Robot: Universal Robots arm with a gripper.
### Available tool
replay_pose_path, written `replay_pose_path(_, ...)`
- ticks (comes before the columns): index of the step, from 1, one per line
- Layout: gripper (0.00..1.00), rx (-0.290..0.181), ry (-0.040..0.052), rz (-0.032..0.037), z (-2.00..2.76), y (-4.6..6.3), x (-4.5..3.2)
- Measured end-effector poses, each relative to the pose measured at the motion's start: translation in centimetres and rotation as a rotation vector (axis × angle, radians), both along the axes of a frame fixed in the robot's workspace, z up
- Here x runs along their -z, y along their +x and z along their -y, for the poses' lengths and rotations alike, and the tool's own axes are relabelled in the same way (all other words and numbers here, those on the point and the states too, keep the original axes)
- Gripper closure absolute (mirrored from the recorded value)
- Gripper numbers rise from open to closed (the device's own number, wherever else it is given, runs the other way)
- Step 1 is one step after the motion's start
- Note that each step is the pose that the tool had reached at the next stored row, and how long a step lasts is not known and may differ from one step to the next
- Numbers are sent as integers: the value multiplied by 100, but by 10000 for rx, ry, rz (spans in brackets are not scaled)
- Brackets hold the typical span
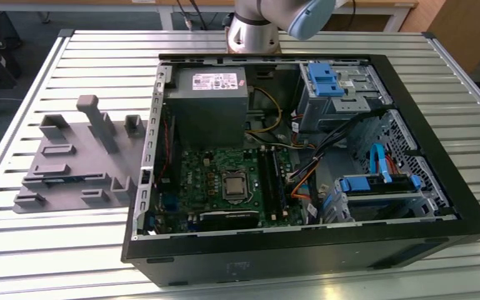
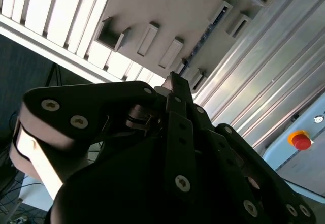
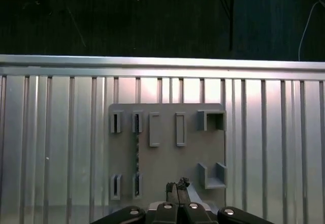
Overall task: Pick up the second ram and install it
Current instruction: 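Pick up the second ram and move it above second insertion slot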
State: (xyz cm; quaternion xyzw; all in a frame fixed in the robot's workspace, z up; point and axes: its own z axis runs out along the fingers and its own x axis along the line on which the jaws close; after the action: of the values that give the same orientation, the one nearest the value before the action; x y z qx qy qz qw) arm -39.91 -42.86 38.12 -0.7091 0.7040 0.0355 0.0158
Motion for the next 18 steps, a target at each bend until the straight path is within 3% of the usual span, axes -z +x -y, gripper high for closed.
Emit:
replay_pose_path(7, 89, -164, -1, 27, 5, -1, 0)
replay_pose_path(14, 89, -155, 0, 28, 58, -1, 8)
replay_pose_path(18, 89, -105, -1, -17, 61, -1, 17)
